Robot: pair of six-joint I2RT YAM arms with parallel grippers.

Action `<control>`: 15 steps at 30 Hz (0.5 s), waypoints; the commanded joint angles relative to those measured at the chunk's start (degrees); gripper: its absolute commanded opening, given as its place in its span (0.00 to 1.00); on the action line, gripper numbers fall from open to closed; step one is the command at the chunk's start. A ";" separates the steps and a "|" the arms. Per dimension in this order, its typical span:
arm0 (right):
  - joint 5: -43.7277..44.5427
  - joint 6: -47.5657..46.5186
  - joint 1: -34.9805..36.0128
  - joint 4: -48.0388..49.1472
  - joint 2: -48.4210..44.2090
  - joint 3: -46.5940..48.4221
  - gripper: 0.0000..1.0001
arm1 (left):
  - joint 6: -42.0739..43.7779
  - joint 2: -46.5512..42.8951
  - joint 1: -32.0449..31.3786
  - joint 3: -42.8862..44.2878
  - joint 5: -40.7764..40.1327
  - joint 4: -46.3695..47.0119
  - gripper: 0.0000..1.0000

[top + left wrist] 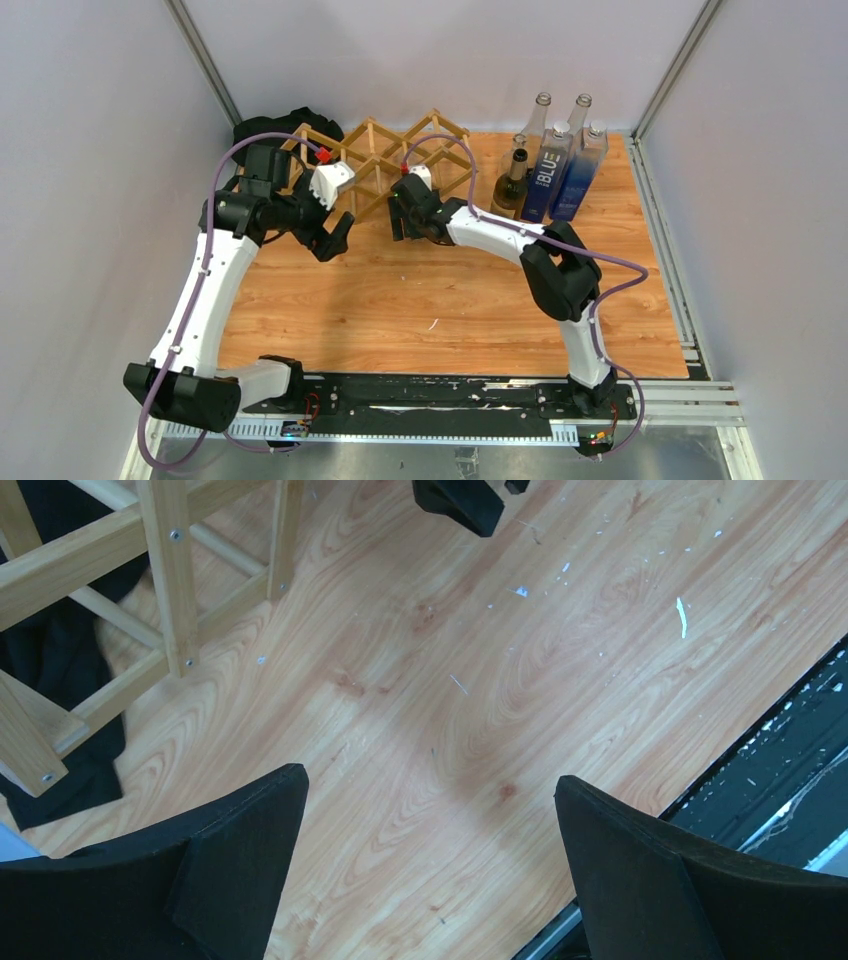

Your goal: Take the wine bottle off the wine rack

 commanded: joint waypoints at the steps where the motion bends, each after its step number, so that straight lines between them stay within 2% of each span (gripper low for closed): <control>1: 3.33 -0.15 0.15 0.64 2.56 2.86 0.69 | 1.43 -1.78 0.35 -1.20 1.47 0.34 1.00; 6: 3.73 -0.38 0.02 1.81 2.62 2.22 0.55 | 1.52 -2.02 0.35 -1.56 2.35 0.35 1.00; 11: 3.17 -0.18 0.06 3.95 -0.15 -1.77 0.35 | 1.80 -2.25 0.35 -1.70 3.14 0.34 1.00; 13: 2.67 0.48 0.06 4.84 -2.15 -3.89 0.21 | 2.07 -2.30 0.35 -1.98 3.44 0.34 1.00; 15: 2.07 1.04 0.11 5.31 -4.41 -6.13 0.03 | 2.63 -2.39 0.35 -2.35 3.63 0.34 1.00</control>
